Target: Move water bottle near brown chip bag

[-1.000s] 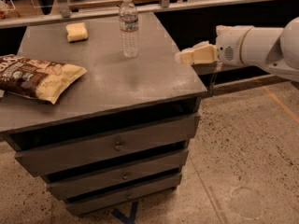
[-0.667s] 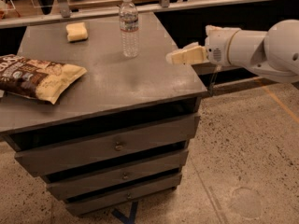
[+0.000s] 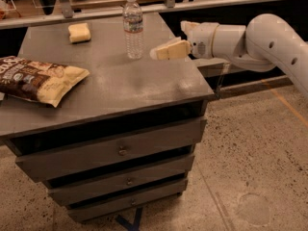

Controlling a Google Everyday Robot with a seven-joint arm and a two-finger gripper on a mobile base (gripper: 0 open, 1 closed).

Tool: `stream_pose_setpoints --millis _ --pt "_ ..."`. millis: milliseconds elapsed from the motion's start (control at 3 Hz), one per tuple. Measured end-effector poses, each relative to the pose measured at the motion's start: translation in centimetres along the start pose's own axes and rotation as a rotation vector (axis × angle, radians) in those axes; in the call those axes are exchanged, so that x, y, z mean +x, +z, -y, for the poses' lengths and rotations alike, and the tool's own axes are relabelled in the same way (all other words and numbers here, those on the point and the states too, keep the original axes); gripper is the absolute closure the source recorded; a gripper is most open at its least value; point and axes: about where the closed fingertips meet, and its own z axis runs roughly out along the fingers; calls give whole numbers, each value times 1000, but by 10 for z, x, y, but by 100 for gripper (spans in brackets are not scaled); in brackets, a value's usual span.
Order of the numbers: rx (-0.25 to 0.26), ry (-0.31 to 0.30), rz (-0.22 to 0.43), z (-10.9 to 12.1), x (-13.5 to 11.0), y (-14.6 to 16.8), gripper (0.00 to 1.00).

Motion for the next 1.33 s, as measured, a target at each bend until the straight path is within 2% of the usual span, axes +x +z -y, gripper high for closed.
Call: stream_pose_setpoints --millis 333,667,1333 --pt "-74 -12 23 -7 -7 33 0" --pt "-81 -23 11 -4 -2 61 0" --pt "-49 -14 -15 21 16 105 0"
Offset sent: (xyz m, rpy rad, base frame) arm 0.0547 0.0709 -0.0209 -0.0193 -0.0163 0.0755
